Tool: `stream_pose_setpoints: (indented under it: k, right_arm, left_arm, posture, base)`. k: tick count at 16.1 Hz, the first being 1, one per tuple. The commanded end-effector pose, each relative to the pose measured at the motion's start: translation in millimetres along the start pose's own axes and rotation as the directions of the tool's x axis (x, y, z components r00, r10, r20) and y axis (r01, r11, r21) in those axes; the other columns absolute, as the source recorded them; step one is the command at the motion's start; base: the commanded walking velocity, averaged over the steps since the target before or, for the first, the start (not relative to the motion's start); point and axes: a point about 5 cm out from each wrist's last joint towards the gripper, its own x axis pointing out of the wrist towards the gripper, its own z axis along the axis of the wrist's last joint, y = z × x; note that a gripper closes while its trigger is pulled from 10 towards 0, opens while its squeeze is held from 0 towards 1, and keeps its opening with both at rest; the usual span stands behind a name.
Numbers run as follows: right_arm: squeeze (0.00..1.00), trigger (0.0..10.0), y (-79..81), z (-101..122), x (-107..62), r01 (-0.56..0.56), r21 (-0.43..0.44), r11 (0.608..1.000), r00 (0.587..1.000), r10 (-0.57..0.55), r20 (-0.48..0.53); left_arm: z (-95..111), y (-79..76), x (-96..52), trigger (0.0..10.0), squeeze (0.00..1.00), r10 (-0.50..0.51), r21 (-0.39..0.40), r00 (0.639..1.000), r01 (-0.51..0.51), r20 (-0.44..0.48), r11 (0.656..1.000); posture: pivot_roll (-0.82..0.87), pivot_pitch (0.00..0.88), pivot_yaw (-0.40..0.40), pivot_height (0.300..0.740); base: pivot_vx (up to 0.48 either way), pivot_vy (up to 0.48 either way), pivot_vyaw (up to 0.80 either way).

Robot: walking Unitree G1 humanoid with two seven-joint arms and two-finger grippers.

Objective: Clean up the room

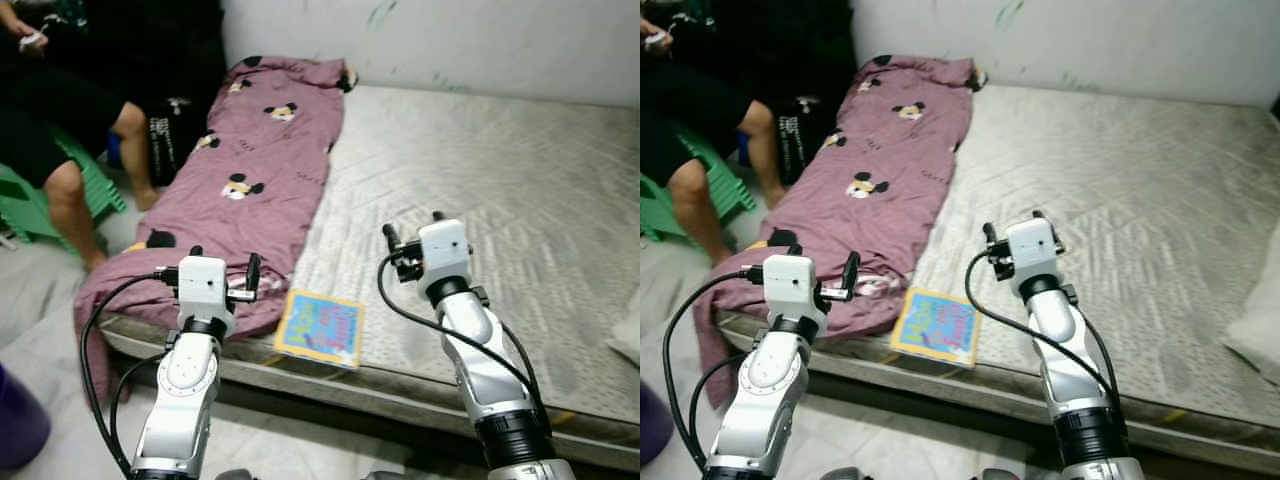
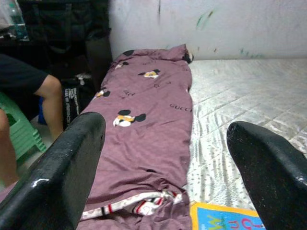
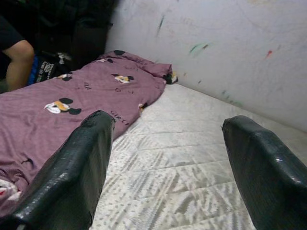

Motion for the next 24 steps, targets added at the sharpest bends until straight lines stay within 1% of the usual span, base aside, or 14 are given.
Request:
stream_pose_setpoints:
  k: [1, 3, 10, 15, 24]
  right_arm:
    - [0.00, 10.0, 5.2, 5.0, 2.5, -0.016, 0.013, 1.000, 1.000, 0.016, 0.016]
    - [0.00, 10.0, 5.1, 4.7, 2.4, -0.015, 0.016, 1.000, 1.000, 0.015, 0.014]
    - [0.00, 10.0, 5.5, 4.6, 3.1, -0.019, 0.018, 1.000, 1.000, 0.019, 0.017]
    - [0.00, 10.0, 6.0, 4.9, 3.5, -0.025, 0.013, 1.000, 0.999, 0.024, 0.021]
    - [0.00, 10.0, 5.1, 4.7, 3.5, -0.023, 0.007, 1.000, 1.000, 0.023, 0.019]
  left_arm:
    - [0.7, 5.9, -0.1, 10.0, 0.00, 0.011, 0.014, 1.000, -0.011, 0.001, 1.000]
    - [0.8, 5.7, 0.0, 10.0, 0.00, 0.009, 0.015, 1.000, -0.009, 0.000, 1.000]
    - [0.5, 5.0, 0.4, 10.0, 0.00, 0.002, 0.020, 1.000, -0.002, 0.003, 1.000]
    - [0.1, 4.3, 0.1, 10.0, 0.00, -0.002, 0.021, 1.000, 0.002, 0.005, 1.000]
    - [0.9, 3.5, 1.2, 10.0, 0.00, 0.002, 0.012, 1.000, -0.002, 0.004, 1.000]
  posture:
    - [-0.08, 0.000, 0.007, 0.740]
    - [-0.08, 0.000, 0.007, 0.740]
    - [-0.08, 0.000, 0.009, 0.740]
    - [-0.08, 0.000, 0.008, 0.740]
    - [-0.08, 0.000, 0.005, 0.740]
  base:
    - [0.000, 0.000, 0.00]
    - [0.000, 0.000, 0.00]
    - [0.000, -0.035, -0.70]
    - [0.000, -0.340, 0.00]
    - [0.000, -0.429, 0.00]
